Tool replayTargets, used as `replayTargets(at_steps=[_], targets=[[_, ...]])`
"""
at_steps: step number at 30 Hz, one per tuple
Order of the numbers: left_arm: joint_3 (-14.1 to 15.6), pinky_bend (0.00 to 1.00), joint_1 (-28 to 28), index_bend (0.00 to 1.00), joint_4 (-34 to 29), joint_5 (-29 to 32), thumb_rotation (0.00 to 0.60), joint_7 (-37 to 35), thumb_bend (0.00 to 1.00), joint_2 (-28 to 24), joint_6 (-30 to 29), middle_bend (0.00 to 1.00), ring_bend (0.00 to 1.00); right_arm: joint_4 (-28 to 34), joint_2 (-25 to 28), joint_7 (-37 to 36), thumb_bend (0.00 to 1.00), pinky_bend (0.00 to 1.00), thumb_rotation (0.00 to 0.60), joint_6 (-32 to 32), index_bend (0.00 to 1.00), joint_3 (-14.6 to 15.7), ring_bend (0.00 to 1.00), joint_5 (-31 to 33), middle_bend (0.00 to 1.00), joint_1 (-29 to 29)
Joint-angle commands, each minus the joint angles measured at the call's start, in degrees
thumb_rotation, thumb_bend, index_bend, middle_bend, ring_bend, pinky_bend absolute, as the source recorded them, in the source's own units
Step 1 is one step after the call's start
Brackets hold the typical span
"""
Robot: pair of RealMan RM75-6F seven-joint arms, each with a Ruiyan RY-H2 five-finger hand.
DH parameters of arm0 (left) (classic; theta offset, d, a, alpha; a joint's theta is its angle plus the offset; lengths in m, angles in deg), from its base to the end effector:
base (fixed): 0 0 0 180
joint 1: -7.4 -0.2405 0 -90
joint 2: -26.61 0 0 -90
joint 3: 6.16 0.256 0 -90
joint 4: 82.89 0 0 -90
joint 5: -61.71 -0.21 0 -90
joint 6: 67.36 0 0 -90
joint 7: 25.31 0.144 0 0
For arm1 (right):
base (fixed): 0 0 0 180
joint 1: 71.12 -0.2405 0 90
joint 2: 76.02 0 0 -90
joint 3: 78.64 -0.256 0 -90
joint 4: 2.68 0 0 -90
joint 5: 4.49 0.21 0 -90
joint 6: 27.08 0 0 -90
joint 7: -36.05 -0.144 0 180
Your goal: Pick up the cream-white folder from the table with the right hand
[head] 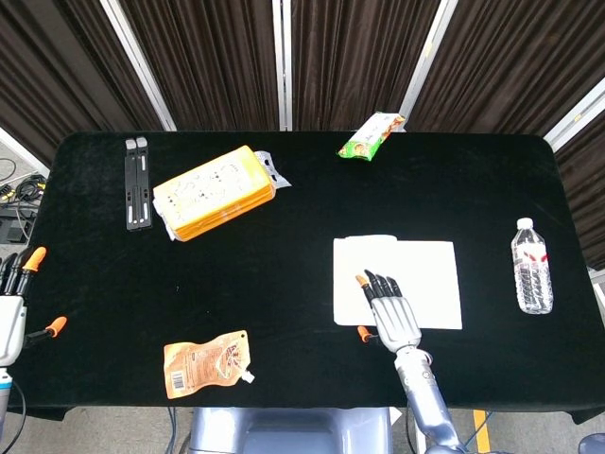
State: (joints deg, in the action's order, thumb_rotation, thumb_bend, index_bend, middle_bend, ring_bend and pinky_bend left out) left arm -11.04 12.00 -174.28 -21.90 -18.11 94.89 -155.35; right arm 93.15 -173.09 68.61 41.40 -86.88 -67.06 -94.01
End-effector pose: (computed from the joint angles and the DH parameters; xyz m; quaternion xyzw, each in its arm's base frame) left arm -0.3088 0.1862 0.1512 -0.5758 -0.3554 -0.3834 0.6286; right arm -0.1770 -0.2441 -0.0413 0.6578 -0.4828 0.3506 0.4597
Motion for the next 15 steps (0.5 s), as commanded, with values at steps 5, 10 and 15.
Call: replayTargets(at_steps=[5,10,15], targets=[[0.0,0.00,0.2,0.00,-0.1,0.1,0.600,0.5,0.11,0.2,0.3,0.00,0.00,-4.2,-1.7,-0.7,0.20,0.00,0.600,-0.1,0.00,0.5,0.00,0.8,0.00,-0.4],[0.1,0.00,0.1,0.00,-0.1,-0.2,0.600,0.5,0.11,0.2,0.1,0.00,0.00,-7.4,-3.3,-2.8,0.20,0.00,0.600,-0.3,0.00,0.8,0.00,0.0,0.00,-0.5],[-0.1,0.00,0.2,0.00,-0.1,0.4,0.600,0.4,0.11,0.2,0.4,0.00,0.00,-9.5,-4.4,-3.4,0.20,0.00,0.600,0.0,0.00,1.0,0.00,-0.8,0.00,-0.7]])
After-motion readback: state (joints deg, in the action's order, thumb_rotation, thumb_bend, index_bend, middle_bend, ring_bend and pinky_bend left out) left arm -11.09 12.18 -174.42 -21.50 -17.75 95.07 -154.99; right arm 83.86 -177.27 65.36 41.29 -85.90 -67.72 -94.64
